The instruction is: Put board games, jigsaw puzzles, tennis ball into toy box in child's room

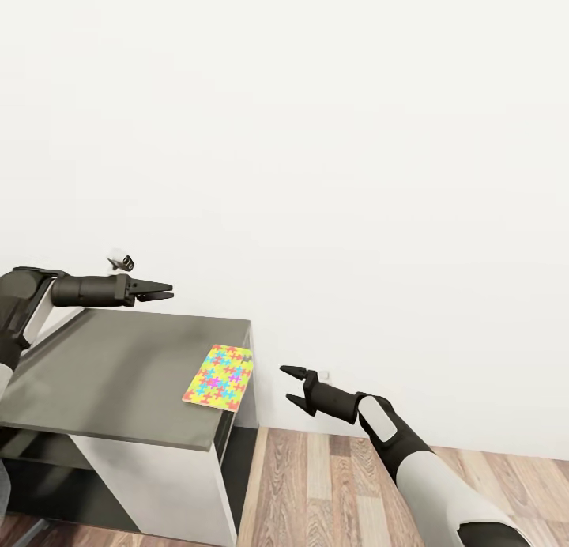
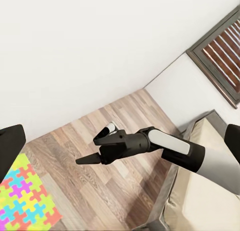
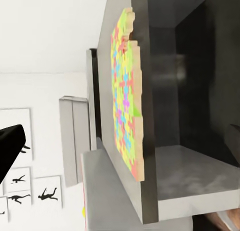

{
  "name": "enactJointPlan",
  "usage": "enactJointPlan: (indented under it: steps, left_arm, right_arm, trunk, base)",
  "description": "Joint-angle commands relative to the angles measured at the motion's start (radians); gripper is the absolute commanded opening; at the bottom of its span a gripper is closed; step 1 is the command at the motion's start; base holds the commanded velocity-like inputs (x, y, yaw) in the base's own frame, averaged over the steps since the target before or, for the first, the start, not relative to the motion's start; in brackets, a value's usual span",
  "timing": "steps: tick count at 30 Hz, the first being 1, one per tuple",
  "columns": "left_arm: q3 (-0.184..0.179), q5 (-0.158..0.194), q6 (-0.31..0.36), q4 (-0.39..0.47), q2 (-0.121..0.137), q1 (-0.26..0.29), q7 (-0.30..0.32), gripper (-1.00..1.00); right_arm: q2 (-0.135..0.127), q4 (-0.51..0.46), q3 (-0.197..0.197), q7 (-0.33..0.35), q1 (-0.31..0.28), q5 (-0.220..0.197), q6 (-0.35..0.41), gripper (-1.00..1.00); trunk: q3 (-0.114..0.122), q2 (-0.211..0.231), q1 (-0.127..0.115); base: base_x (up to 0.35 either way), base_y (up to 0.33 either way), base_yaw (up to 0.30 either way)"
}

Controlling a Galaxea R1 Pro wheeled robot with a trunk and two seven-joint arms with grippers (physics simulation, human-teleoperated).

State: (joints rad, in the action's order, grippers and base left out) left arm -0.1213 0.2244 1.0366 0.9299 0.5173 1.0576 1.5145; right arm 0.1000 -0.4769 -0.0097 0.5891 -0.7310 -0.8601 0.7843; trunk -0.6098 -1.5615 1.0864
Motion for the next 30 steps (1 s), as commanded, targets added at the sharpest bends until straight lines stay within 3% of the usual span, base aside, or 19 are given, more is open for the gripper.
enactJointPlan:
  steps: [1, 30]
  left_arm:
    - [-0.003, 0.001, 0.011, 0.000, 0.001, 0.001, 0.004, 1.00]
    - [-0.004, 0.001, 0.011, -0.003, 0.001, 0.000, 0.004, 1.00]
  right_arm:
    - [0.000, 0.000, -0.001, 0.000, -0.001, -0.003, 0.001, 1.00]
    - [-0.005, 0.001, -0.001, 0.006, -0.001, -0.003, -0.011, 1.00]
  trunk:
    - [-0.001, -0.001, 0.000]
    - [0.000, -0.001, 0.000]
  base:
    - [0.000, 0.080, 0.000]
    - [0.025, 0.067, 0.022]
